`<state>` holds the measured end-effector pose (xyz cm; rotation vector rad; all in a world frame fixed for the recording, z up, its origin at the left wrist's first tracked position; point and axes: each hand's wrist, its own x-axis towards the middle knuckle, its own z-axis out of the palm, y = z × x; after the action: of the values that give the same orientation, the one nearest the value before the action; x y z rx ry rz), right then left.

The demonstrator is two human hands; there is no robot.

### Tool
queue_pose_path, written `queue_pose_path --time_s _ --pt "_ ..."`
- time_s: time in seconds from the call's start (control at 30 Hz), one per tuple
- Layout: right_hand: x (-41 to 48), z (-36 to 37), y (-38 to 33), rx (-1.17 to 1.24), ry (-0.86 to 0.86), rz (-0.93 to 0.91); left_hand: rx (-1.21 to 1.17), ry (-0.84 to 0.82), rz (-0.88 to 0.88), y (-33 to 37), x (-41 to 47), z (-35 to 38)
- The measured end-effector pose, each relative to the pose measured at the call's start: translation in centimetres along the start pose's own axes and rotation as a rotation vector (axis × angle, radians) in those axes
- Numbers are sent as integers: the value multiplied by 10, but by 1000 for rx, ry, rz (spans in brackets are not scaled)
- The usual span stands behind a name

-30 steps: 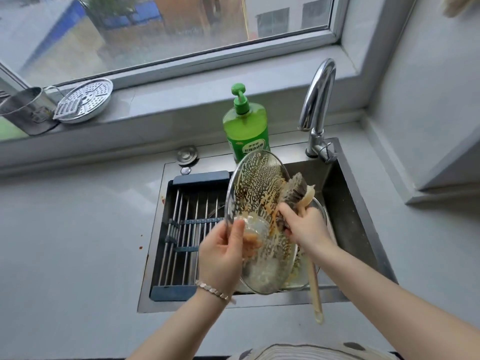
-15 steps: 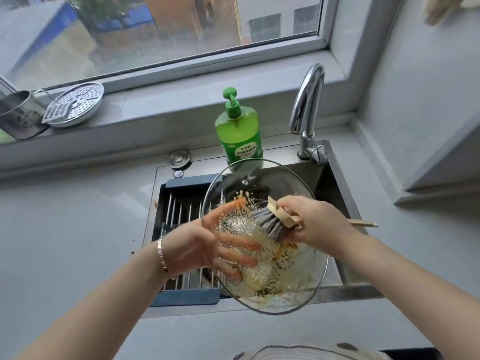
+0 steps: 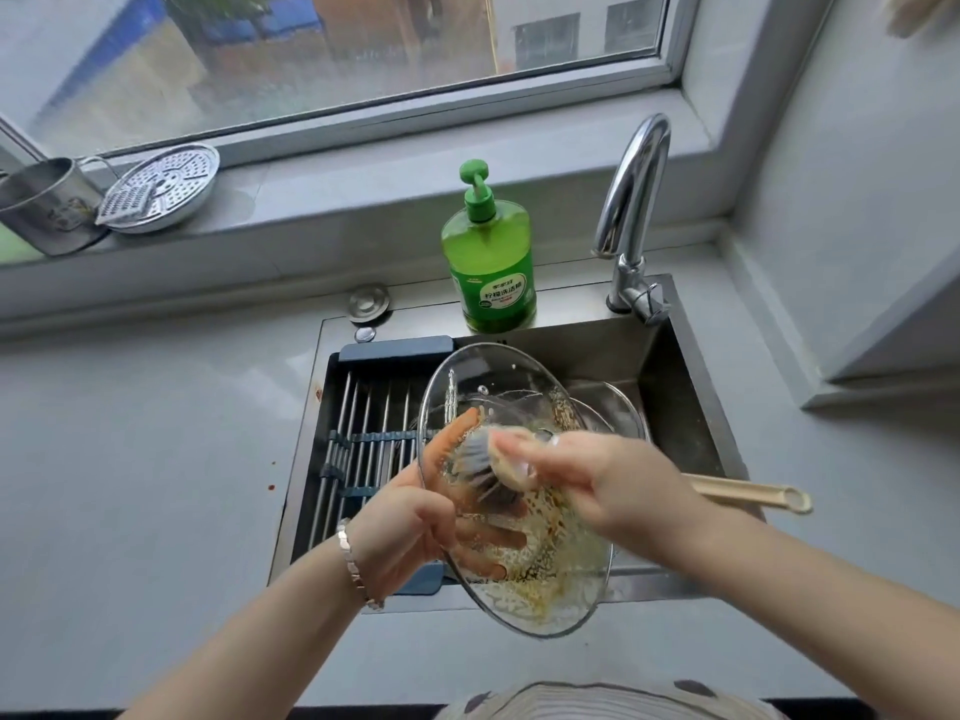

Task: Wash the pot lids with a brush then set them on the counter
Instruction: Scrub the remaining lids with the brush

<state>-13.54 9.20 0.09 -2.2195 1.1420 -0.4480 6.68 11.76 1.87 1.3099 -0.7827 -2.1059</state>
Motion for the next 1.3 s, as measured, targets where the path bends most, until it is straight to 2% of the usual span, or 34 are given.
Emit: queue_pose_path --time_s 0.1,0.13,0.2,0.27,0.3,0.4,0.43,0.57,0.6,0.7,0.73,0.83,0.87,0.97,1.03,1.13,1.17,1.27,1.3 --pt "18 -12 31 55 104 347 29 -30 -14 2 -3 2" --pt "19 -12 30 32 118 360 30 -34 -13 4 -4 3" --pt "12 -2 8 -21 103 194 54 -27 2 6 -3 6" --pt "0 7 -16 -29 11 10 88 -4 17 6 -2 6" --pt "1 3 -13 -55 -7 19 98 4 15 5 -2 5" --pt "19 -16 21 -23 18 303 97 -4 -3 6 -2 3" --pt "17 -19 18 -10 25 300 104 -7 -1 6 -2 3" --pt "-2 -3 -29 -1 -18 -127 158 61 58 7 0 2" --pt "3 -9 -25 -25 39 -111 169 56 60 8 -1 2" --pt "29 -28 1 65 141 199 192 -3 29 13 -4 8" --pt "29 -30 -1 52 142 173 200 -16 24 13 -5 9" --pt "18 -20 -31 -8 17 -60 220 12 39 14 -6 8" --pt "18 -22 -29 1 26 -68 226 20 32 12 -6 5" --pt "43 -43 4 111 126 239 267 -15 2 12 -8 3" --pt "42 -39 0 110 102 219 284 -10 3 12 -8 4" --pt "27 -22 -20 161 -20 5 296 31 23 13 -9 -1" --pt "30 -26 -15 181 -20 32 295 34 19 14 -10 -3" --pt "52 -39 15 177 119 315 285 -15 0 13 -12 -3" --pt "51 -39 17 171 113 323 283 -13 -2 12 -12 -3"
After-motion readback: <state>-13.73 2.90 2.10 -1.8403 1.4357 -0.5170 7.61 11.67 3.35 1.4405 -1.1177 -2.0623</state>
